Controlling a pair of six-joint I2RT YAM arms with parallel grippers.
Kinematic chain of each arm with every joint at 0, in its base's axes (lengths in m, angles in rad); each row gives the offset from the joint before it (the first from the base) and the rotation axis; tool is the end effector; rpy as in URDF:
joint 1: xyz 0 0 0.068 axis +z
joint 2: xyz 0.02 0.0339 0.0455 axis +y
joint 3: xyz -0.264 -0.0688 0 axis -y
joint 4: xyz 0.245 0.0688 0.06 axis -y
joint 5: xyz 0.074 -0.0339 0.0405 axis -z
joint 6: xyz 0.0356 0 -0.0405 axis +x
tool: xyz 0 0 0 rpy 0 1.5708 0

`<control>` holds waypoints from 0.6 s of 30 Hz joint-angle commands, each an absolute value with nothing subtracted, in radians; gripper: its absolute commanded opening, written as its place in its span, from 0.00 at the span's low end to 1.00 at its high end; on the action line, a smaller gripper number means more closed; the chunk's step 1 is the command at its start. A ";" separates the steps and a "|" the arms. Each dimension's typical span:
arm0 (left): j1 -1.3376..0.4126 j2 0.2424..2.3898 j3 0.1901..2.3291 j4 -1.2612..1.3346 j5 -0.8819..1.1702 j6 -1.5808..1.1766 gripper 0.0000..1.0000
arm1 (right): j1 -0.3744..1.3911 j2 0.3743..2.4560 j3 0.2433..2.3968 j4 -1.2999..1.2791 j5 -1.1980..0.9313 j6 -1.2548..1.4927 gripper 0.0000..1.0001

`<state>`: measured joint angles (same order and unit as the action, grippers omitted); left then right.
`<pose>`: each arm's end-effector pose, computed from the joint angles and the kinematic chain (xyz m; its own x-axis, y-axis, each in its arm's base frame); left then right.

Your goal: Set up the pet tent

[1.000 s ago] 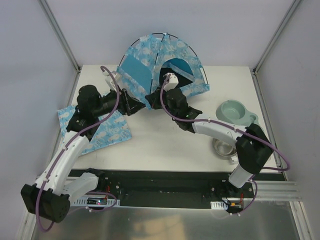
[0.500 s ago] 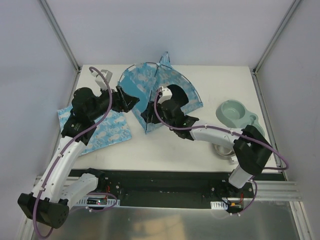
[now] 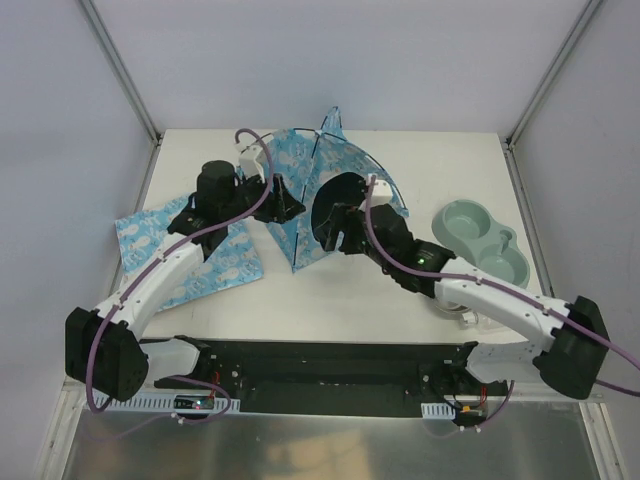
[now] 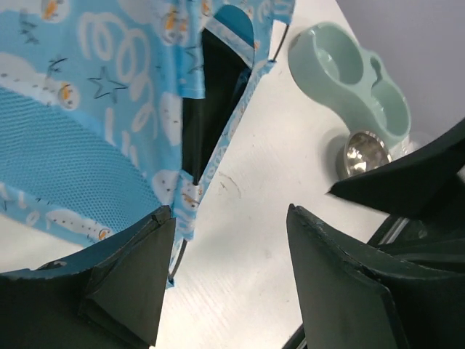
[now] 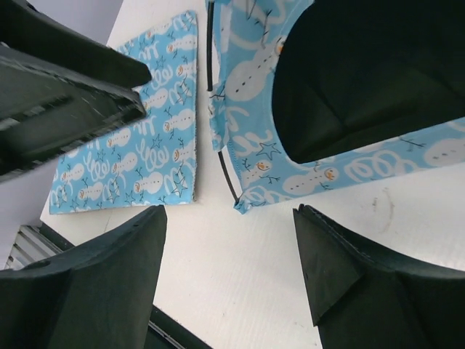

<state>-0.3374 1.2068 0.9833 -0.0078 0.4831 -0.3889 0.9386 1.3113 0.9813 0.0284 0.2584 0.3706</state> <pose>0.2596 -0.1086 0.3402 -0.4731 -0.1899 -0.8603 0.5840 0.6635 -0.4676 0.1888 0.2423 0.3138 -0.3939 0.0548 -0.9175 -0.5290 0.8028 0.2751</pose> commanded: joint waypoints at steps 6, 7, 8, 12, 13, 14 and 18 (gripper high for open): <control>-0.451 1.370 1.081 0.086 0.324 -0.151 0.64 | 0.885 1.080 0.931 -0.213 0.402 0.422 0.76; -0.456 1.393 1.095 0.084 0.308 -0.131 0.63 | 0.876 1.065 0.927 -0.219 0.397 0.425 0.76; -0.463 1.413 1.107 0.083 0.290 -0.106 0.63 | 0.864 1.046 0.916 -0.225 0.396 0.429 0.75; -0.471 1.489 1.179 0.029 0.252 -0.034 0.54 | 0.848 1.006 0.902 -0.256 0.402 0.439 0.75; -0.471 1.508 1.204 0.003 0.253 -0.022 0.50 | 0.848 0.997 0.897 -0.267 0.405 0.440 0.75; -0.471 1.525 1.235 -0.035 0.256 -0.012 0.42 | 0.847 0.985 0.894 -0.275 0.410 0.445 0.75; -0.469 1.554 1.308 -0.103 0.331 0.055 0.02 | 0.844 0.936 0.879 -0.302 0.419 0.451 0.74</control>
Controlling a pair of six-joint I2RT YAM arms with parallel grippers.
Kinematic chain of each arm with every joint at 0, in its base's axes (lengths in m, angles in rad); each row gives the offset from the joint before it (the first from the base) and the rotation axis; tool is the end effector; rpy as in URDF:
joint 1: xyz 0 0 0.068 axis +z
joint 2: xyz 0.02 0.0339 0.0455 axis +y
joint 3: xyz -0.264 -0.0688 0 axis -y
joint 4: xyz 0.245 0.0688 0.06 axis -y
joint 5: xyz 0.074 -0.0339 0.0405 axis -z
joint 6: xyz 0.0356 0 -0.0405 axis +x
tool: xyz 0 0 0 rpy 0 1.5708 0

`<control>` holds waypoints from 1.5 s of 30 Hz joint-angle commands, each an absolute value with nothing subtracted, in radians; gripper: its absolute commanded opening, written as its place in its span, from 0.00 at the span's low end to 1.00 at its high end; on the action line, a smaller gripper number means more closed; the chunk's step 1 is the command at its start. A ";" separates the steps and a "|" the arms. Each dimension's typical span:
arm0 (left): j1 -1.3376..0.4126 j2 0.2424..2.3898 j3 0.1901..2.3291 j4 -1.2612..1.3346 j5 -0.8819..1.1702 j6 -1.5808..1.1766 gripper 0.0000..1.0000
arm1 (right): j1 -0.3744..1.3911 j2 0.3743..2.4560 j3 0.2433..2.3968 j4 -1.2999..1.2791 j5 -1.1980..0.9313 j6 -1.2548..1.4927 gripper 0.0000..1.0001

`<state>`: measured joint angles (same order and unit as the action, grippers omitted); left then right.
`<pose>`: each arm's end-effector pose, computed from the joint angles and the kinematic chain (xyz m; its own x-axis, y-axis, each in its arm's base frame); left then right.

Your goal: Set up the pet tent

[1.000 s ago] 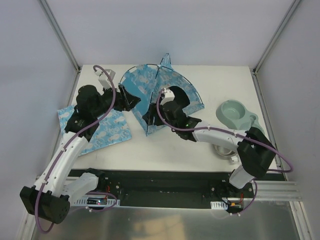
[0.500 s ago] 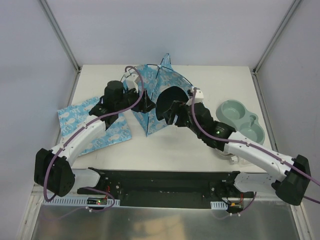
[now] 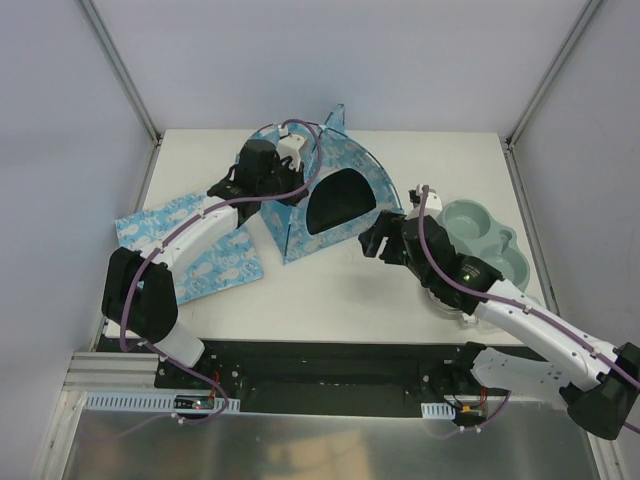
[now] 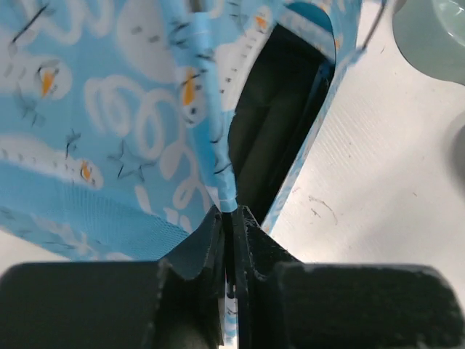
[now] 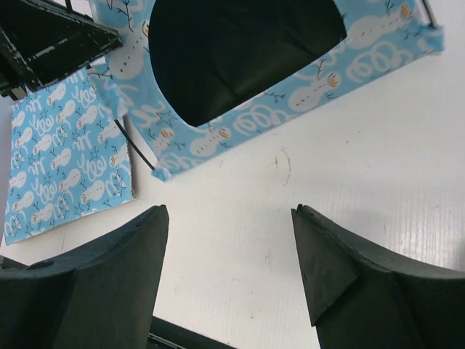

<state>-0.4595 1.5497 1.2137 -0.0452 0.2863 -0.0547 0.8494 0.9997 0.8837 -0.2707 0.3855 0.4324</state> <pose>0.3235 -0.1713 0.3131 -0.3691 0.1241 -0.9211 0.6412 0.7514 -0.1557 0.1598 0.1614 0.3265 -0.4213 0.1089 -0.9003 -0.3185 0.9117 0.2593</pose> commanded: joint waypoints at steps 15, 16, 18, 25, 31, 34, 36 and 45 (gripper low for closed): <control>-0.431 1.539 1.330 -0.137 0.450 0.184 0.25 | 0.844 0.893 0.870 -0.344 0.403 0.468 0.75; -0.431 1.539 1.331 -0.137 0.425 0.175 0.36 | 0.842 0.900 0.873 -0.347 0.391 0.468 0.75; -0.426 1.513 1.328 -0.137 0.390 0.155 0.60 | 0.844 0.916 0.882 -0.345 0.365 0.462 0.77; -0.423 1.275 1.276 -0.149 0.160 0.101 0.99 | 0.886 1.043 0.948 -0.255 0.256 0.407 0.79; -0.425 0.947 1.174 -0.256 -0.055 0.028 0.99 | 1.037 1.314 1.086 -0.118 0.207 0.371 0.79; -0.423 0.804 1.132 -0.333 -0.101 -0.032 0.99 | 1.097 1.490 1.204 -0.045 0.183 0.348 0.80; -0.423 0.718 1.118 -0.385 -0.115 -0.069 0.99 | 1.121 1.624 1.308 -0.029 0.152 0.327 0.80; -0.423 0.528 1.126 -0.610 -0.167 -0.187 0.99 | 1.115 2.103 1.802 -0.120 0.141 0.281 0.80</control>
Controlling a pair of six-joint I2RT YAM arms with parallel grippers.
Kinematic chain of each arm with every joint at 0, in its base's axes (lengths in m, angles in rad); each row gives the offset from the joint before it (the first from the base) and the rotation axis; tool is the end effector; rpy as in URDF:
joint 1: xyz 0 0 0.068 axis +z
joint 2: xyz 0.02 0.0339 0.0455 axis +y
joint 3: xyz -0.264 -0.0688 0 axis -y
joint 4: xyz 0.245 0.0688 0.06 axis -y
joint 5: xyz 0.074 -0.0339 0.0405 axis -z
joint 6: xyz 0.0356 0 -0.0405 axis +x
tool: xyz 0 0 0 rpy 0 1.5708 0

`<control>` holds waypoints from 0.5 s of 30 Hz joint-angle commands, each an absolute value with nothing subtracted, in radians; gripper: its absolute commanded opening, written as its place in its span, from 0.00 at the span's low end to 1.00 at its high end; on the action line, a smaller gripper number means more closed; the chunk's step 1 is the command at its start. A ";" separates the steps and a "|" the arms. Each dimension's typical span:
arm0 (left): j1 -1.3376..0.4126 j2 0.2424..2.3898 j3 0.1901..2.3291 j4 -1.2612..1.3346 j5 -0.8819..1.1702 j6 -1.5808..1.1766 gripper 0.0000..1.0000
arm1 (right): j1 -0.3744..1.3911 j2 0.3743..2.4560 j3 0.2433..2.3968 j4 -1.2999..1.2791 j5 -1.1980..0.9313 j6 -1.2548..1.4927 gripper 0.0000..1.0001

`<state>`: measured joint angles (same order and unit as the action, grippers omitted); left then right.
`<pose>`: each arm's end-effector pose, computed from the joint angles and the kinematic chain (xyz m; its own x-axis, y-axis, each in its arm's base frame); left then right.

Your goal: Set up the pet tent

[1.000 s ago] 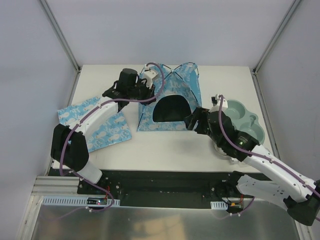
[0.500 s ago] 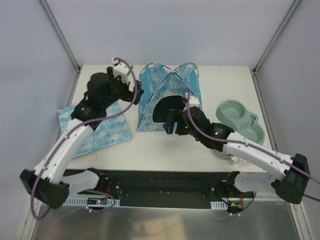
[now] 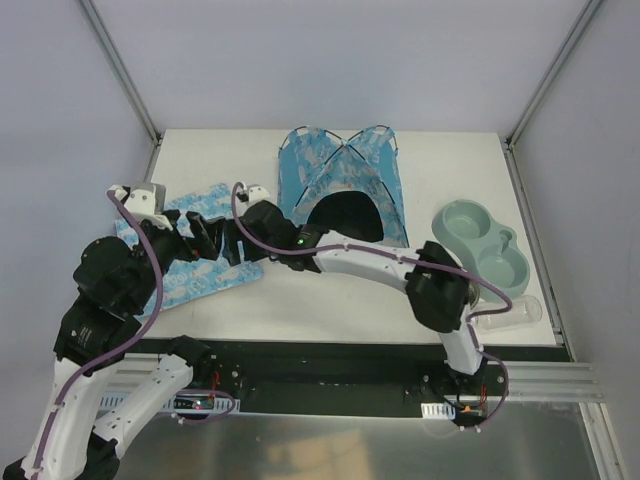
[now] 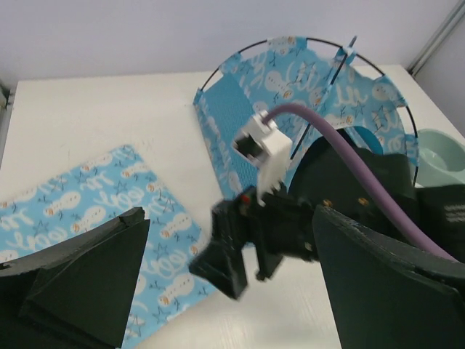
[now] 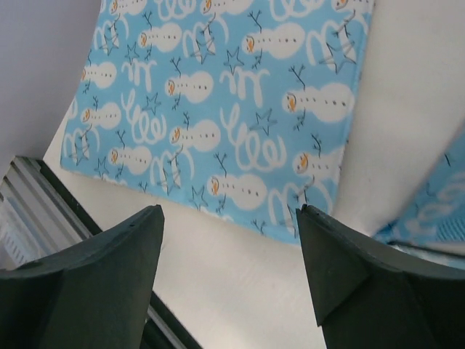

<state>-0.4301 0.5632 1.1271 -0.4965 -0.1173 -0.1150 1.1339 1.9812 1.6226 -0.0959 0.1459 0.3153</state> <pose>0.0753 -0.0299 0.4435 0.0255 -0.1371 -0.9902 0.3130 0.9419 -0.1223 0.2052 0.4272 0.2778 -0.4375 -0.2116 -0.8740 -0.7421 0.6339 0.2179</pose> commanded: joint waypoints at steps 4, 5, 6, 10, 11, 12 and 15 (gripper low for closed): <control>-0.423 0.500 1.140 -0.666 -0.181 -0.209 0.99 | 1.106 2.221 1.885 -0.112 0.187 0.221 0.82; -0.423 0.500 1.143 -0.675 -0.179 -0.213 0.99 | 1.103 2.242 1.900 -0.112 0.181 0.209 0.83; -0.423 0.497 1.144 -0.684 -0.178 -0.219 0.99 | 1.100 2.267 1.916 -0.113 0.179 0.201 0.84; -0.423 0.499 1.154 -0.718 -0.166 -0.242 0.99 | 1.082 2.350 1.966 -0.152 0.205 0.199 0.87; -0.423 0.499 1.155 -0.729 -0.164 -0.247 0.99 | 1.080 2.370 1.980 -0.164 0.210 0.196 0.88; -0.423 0.500 1.157 -0.735 -0.164 -0.252 0.99 | 1.077 2.388 1.994 -0.178 0.216 0.190 0.89; -0.423 0.502 1.157 -0.756 -0.170 -0.253 0.99 | 1.078 2.428 2.013 -0.199 0.193 0.150 0.90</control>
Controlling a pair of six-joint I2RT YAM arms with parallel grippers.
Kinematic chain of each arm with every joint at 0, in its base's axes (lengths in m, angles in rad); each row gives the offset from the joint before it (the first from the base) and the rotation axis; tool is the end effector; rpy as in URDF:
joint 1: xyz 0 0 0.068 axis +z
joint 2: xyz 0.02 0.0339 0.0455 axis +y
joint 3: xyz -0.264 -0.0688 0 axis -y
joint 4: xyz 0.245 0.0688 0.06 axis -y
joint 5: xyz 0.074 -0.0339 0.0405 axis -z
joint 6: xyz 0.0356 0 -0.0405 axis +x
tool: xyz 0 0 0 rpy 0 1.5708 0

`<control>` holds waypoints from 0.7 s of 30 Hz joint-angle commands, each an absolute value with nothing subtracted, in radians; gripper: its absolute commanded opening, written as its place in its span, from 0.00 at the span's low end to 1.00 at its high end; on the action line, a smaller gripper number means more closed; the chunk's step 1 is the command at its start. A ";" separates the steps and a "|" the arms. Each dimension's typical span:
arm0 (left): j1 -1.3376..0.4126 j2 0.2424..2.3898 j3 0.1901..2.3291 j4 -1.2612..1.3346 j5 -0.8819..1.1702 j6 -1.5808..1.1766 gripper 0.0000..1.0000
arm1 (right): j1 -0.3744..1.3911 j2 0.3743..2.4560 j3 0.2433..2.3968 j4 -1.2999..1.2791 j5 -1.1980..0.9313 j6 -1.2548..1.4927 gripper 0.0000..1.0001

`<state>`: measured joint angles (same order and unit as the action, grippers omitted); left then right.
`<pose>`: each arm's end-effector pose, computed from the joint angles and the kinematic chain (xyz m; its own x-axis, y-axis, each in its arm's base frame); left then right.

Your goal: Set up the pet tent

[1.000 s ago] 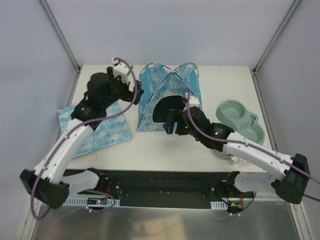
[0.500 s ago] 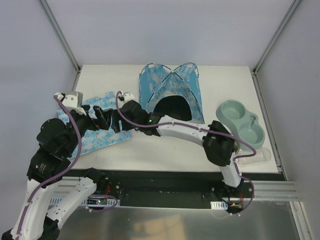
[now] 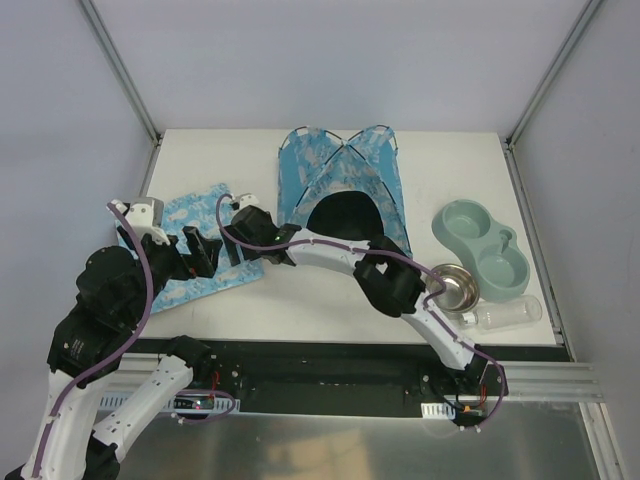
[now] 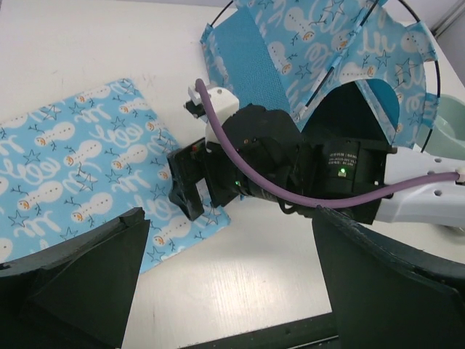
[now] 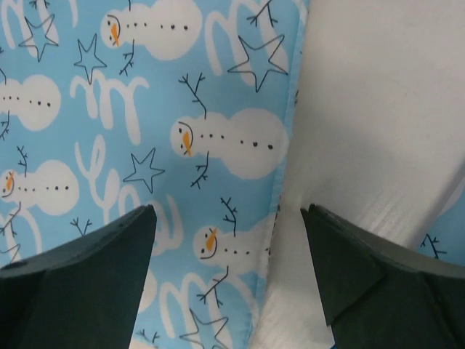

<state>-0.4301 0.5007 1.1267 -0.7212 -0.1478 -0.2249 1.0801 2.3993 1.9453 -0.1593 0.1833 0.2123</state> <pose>0.0572 -0.0205 0.4220 -0.1465 -0.1755 -0.9735 0.2529 0.9448 -0.2084 0.2650 0.4822 0.1757 -0.4331 -0.3709 -0.8215 -0.7219 0.6884 0.0698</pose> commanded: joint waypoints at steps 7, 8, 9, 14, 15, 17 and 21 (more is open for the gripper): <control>-0.423 0.509 1.190 -0.787 -0.235 -0.219 0.98 | 1.112 2.531 2.088 -0.333 0.256 0.061 0.80; -0.423 0.511 1.196 -0.788 -0.245 -0.212 0.99 | 1.118 2.534 2.085 -0.340 0.262 0.061 0.72; -0.423 0.514 1.200 -0.792 -0.252 -0.204 0.99 | 1.120 2.536 2.080 -0.348 0.267 0.063 0.66; -0.423 0.522 1.215 -0.790 -0.279 -0.184 0.98 | 1.123 2.534 2.051 -0.347 0.276 0.090 0.26; -0.423 0.523 1.219 -0.790 -0.285 -0.180 0.99 | 1.123 2.533 2.051 -0.347 0.279 0.094 0.16; -0.423 0.528 1.226 -0.790 -0.293 -0.172 0.98 | 1.120 2.526 2.054 -0.347 0.293 0.094 0.00; -0.423 0.534 1.241 -0.790 -0.302 -0.170 0.99 | 1.120 2.482 2.042 -0.334 0.330 0.066 0.00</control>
